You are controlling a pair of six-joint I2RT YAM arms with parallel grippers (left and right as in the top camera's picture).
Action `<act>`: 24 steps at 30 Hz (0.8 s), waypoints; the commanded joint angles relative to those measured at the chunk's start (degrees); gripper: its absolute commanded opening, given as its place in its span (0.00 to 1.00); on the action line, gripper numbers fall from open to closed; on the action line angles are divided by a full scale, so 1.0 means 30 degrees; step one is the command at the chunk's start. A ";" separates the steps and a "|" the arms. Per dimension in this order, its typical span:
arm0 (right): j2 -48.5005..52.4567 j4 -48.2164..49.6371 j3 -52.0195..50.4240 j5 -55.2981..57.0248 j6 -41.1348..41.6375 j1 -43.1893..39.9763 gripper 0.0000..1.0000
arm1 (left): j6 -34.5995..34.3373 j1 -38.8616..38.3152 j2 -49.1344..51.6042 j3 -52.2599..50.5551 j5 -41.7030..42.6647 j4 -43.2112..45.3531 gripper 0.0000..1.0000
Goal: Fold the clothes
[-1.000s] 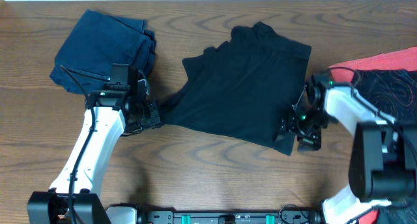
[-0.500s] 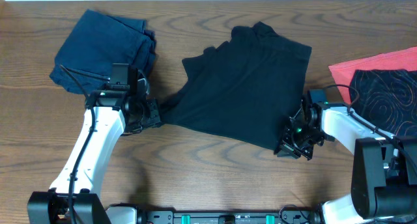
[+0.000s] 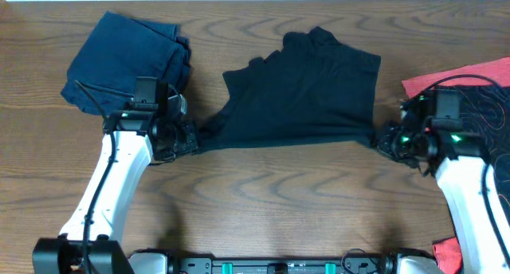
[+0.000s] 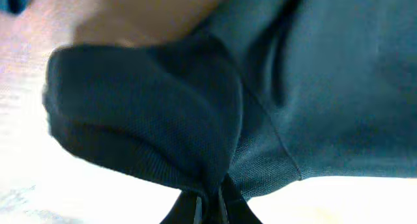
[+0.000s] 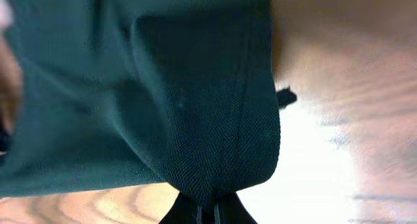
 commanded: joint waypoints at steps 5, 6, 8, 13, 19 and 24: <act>-0.2470 0.0306 0.1406 0.0809 -0.0911 -0.0962 0.01 | 0.2113 0.0066 -0.4750 0.2681 0.1894 0.0044 0.06; -0.2674 0.0270 0.1654 0.0801 -0.0911 -0.1093 0.01 | 0.2106 0.0066 -0.5493 0.3104 0.1894 -0.0080 0.06; -0.3111 -0.0197 0.2528 0.0750 -0.0903 -0.1450 0.01 | 0.2091 0.0066 -0.6994 0.4262 0.1894 -0.0619 0.06; -0.3876 -0.2936 0.6426 0.0627 -0.1362 -0.2229 0.01 | 0.2324 0.0066 -0.9952 0.8094 0.1894 -0.1668 0.06; -0.3934 -0.6798 1.2932 0.1086 -0.1836 -0.2761 0.01 | 0.3949 0.0066 -1.0914 1.3682 0.1887 -0.4044 0.06; -0.3934 -0.8444 1.6917 0.2011 -0.1836 -0.2805 0.01 | 0.5107 0.0066 -1.0724 1.6247 0.1107 -0.5027 0.06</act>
